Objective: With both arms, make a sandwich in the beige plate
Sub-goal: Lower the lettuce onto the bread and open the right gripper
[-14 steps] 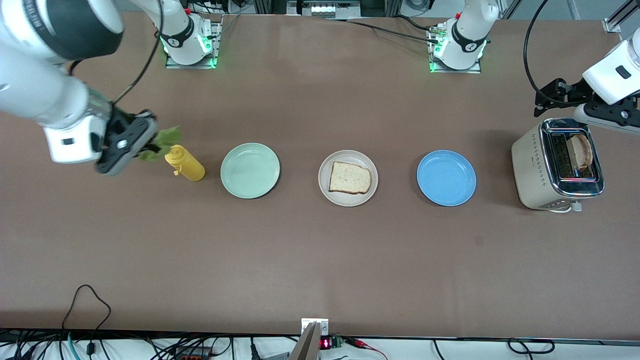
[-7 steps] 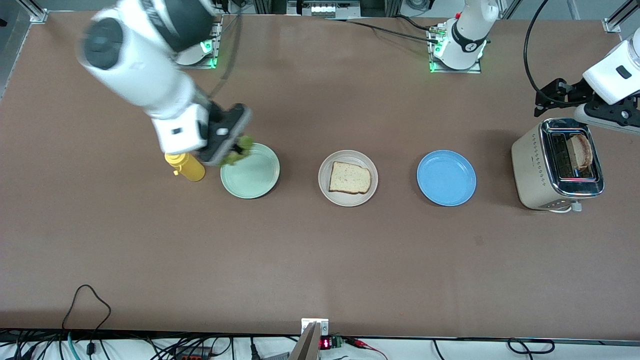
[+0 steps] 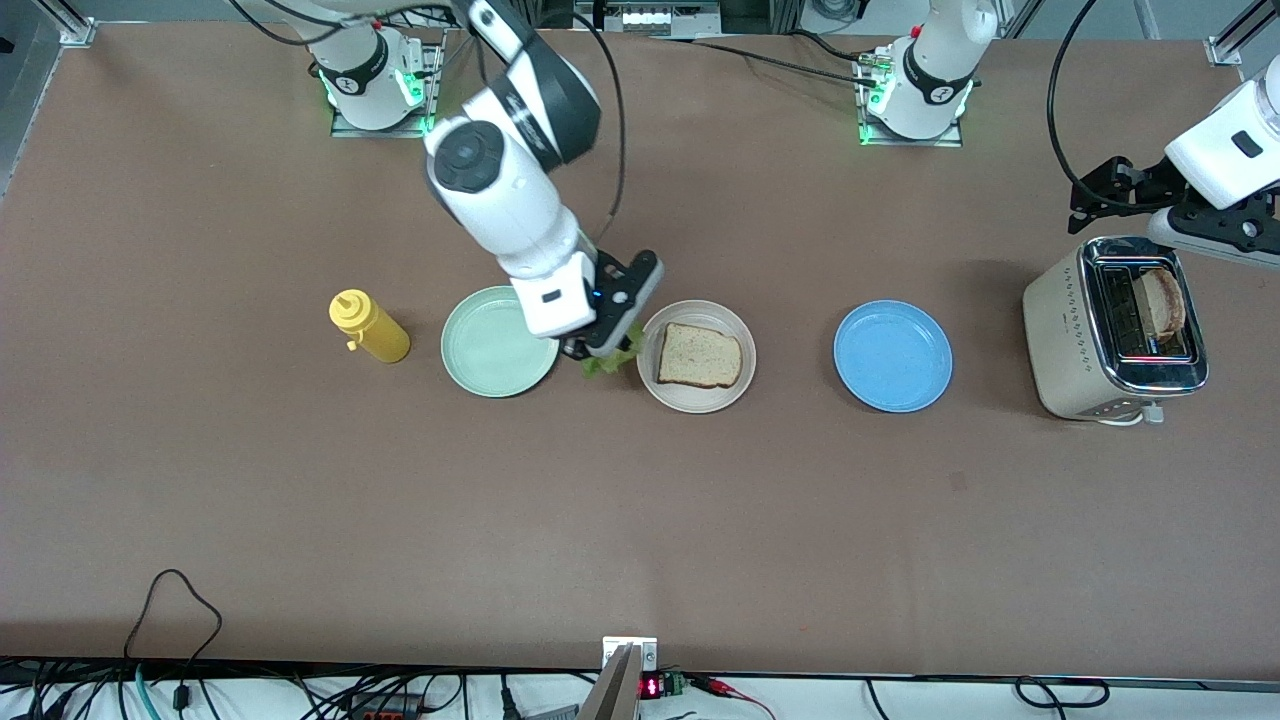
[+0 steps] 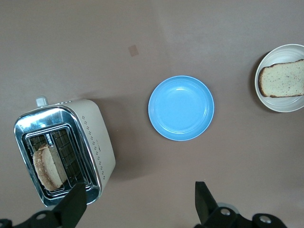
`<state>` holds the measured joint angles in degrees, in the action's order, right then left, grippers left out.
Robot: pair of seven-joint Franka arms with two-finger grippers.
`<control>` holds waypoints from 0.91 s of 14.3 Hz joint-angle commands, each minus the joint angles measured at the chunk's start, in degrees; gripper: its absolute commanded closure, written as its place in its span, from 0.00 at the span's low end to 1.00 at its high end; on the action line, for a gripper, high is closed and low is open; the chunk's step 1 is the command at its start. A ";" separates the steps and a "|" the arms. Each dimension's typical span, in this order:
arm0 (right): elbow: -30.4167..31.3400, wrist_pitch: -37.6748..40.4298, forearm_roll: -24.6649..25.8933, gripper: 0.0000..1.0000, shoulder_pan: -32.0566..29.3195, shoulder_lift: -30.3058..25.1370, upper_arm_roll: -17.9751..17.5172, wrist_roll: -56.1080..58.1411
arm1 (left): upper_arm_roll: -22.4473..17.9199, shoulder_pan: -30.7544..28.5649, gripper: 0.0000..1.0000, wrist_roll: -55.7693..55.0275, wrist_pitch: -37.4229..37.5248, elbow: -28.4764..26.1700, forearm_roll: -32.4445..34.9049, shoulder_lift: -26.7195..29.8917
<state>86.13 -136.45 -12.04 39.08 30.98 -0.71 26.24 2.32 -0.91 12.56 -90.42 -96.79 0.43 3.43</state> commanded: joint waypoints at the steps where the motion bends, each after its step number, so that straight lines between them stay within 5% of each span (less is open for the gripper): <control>1: -1.40 -4.07 -0.45 1.00 2.57 3.20 0.45 -1.80 | 0.05 -0.05 0.00 -0.34 1.12 0.90 1.15 0.27; 8: -7.38 -15.66 0.26 1.00 9.52 14.71 0.54 -9.62 | 0.22 0.03 0.00 -0.43 1.12 0.90 1.15 0.35; 13: -7.38 -21.58 0.26 1.00 10.49 17.54 0.54 -9.63 | 0.23 0.04 0.00 -0.43 1.12 0.90 1.15 0.27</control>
<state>80.66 -157.72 -12.02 49.27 47.55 -0.66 17.71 2.36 -0.90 12.56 -90.42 -96.77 0.43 3.43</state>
